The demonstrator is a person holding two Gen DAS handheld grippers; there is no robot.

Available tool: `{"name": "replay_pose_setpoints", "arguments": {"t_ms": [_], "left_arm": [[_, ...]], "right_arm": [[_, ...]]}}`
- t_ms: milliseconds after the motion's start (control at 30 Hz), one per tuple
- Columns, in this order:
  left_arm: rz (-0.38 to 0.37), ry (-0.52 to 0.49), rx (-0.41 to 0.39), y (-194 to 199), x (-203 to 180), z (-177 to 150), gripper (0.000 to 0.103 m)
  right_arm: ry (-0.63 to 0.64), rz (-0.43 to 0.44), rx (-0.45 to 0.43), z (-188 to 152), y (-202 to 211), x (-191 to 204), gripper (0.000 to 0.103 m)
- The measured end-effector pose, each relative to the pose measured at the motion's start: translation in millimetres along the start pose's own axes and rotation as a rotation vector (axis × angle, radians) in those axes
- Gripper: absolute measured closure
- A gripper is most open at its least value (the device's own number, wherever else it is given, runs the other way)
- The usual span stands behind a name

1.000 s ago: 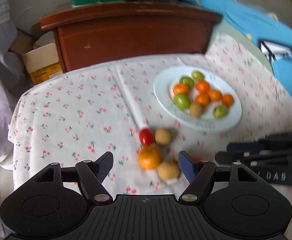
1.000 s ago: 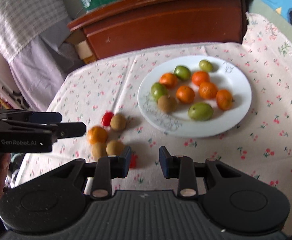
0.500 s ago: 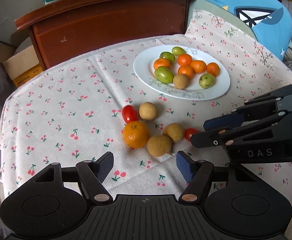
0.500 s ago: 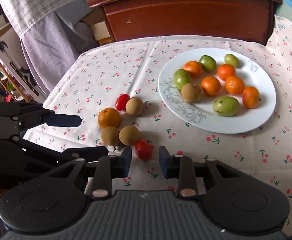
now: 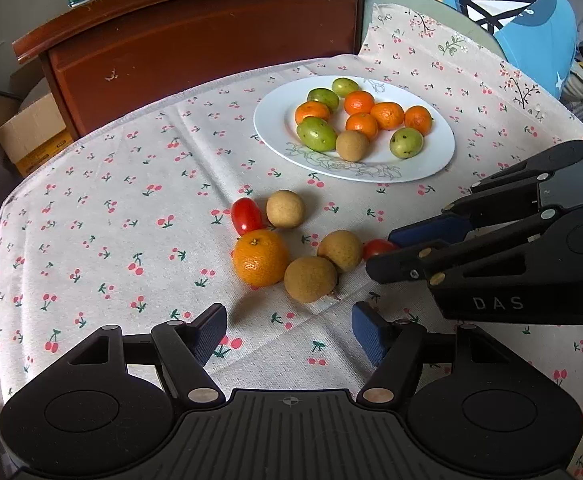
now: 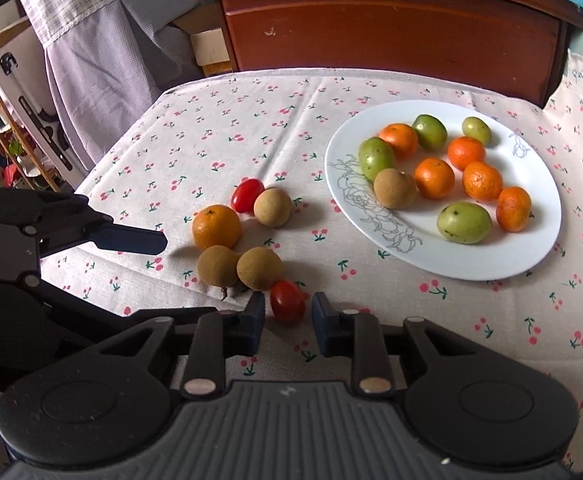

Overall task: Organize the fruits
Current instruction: 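Grasp a brown fruit with the left tool while the right tool grasps a red cherry tomato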

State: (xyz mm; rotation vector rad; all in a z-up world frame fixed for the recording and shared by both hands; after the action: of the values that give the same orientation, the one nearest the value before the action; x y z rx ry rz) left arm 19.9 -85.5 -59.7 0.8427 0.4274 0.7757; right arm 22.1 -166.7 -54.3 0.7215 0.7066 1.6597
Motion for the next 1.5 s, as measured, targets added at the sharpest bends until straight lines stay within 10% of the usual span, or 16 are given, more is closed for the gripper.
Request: {"name": "replay_pose_setpoints", "arguments": {"t_ms": [1500], "left_arm": [[-0.066,0.008,-0.09,10.1,-8.9,31.1,0.077]], "right_arm": [[-0.152,0.005,-0.025,12.2,20.2,-32.9,0.085]]}}
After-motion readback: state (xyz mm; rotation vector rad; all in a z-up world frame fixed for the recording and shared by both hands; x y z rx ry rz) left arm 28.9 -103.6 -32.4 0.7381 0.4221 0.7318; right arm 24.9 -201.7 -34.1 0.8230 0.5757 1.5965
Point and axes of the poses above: each gripper's, at about its wrist camera, not at the fingertips, and y roughly against the way its jaws point, x to its left, z to its top, the point moved 9 cm from there along -y, roughly the way its jaws point, and after that the axes turned 5 degrees about -z, right-handed, at the moved point
